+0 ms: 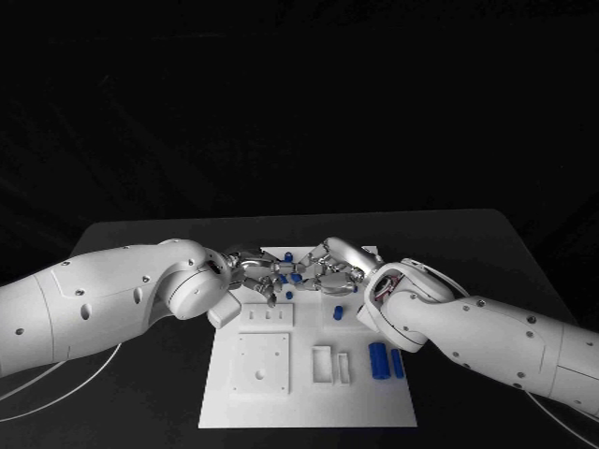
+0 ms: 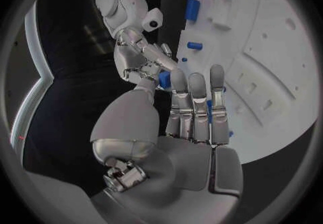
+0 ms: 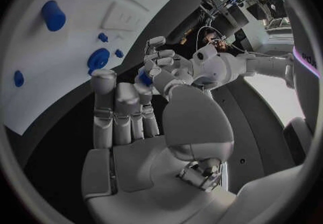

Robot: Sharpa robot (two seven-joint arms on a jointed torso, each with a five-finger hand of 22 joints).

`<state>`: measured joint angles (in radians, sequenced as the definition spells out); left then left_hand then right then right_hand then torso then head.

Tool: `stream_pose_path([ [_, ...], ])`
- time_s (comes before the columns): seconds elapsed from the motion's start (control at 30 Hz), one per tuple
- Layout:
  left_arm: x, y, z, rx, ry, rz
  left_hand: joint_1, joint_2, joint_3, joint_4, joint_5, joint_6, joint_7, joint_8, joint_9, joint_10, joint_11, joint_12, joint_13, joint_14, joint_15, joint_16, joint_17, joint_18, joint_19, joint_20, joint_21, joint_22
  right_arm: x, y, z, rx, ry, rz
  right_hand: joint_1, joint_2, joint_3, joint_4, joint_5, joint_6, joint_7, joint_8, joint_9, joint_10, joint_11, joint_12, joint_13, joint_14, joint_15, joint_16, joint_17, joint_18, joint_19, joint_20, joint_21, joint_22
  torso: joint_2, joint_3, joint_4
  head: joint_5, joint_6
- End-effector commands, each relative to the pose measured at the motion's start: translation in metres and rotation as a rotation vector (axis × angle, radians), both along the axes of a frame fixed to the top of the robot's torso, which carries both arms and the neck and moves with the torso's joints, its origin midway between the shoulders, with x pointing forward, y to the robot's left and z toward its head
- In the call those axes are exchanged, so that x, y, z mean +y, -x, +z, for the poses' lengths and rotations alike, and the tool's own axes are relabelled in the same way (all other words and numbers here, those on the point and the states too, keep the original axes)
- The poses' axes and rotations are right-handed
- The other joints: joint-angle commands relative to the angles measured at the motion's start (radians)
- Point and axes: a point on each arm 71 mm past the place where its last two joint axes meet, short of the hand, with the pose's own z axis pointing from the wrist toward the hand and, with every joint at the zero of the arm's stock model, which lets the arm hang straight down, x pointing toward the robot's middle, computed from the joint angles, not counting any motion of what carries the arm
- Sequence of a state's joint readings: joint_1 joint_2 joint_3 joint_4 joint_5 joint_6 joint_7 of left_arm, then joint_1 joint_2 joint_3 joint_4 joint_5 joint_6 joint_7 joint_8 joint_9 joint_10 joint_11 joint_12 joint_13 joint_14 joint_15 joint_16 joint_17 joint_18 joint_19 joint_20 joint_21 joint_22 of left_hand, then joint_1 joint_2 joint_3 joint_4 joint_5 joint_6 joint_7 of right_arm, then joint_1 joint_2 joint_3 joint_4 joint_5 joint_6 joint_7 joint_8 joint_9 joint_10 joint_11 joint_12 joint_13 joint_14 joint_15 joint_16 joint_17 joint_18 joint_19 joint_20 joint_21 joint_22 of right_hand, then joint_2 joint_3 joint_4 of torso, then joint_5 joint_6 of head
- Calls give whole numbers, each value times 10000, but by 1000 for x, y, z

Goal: Assemble the parts on the task board

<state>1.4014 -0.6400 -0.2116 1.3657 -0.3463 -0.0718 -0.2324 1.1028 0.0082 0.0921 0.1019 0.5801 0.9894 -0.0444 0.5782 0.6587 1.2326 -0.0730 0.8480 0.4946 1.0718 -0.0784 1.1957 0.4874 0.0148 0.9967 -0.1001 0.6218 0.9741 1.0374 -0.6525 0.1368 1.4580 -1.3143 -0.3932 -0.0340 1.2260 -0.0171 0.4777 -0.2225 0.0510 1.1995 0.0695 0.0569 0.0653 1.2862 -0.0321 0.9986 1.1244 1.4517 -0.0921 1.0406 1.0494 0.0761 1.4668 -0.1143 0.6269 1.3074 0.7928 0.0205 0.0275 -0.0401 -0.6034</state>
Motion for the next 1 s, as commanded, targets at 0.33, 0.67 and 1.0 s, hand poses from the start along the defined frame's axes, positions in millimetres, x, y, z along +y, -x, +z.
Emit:
stream_pose_path([
  [0.33,-10,6,3,198,397,-1129,-217,-28,945,-336,967,-149,152,398,4425,-333,138,-292,-169,-378,139,-161,-173,-148,-146,201,-375,4,-5,-2,-5,229,307,-189,41,163,7,-63,43,571,-107,65,11,18,-51,-39,23,-10,-53,14,24,-178,306,-45,41,776,-4,1,-1,-38,-28],
  [0.67,-10,6,2,285,365,-1256,-351,-344,866,-722,992,-326,370,-249,3012,-730,365,-637,-408,-800,373,-385,-531,-148,-307,422,-968,-190,-4,-2,-5,235,326,-168,41,160,10,-85,41,585,-108,67,12,21,-52,-39,28,-6,-54,26,42,-178,304,-46,55,778,-4,5,-1,-43,-44],
  [1.0,-9,6,1,357,202,-1187,-291,-480,185,-755,611,-468,488,-339,2155,-1031,478,-577,-451,-1054,485,-309,-754,-148,-249,528,-1412,-366,-3,-1,-5,241,342,-134,41,160,10,-85,41,585,-108,67,12,21,-52,-39,28,-6,-54,26,42,-178,304,-46,55,778,-4,9,-3,-57,-56],
])
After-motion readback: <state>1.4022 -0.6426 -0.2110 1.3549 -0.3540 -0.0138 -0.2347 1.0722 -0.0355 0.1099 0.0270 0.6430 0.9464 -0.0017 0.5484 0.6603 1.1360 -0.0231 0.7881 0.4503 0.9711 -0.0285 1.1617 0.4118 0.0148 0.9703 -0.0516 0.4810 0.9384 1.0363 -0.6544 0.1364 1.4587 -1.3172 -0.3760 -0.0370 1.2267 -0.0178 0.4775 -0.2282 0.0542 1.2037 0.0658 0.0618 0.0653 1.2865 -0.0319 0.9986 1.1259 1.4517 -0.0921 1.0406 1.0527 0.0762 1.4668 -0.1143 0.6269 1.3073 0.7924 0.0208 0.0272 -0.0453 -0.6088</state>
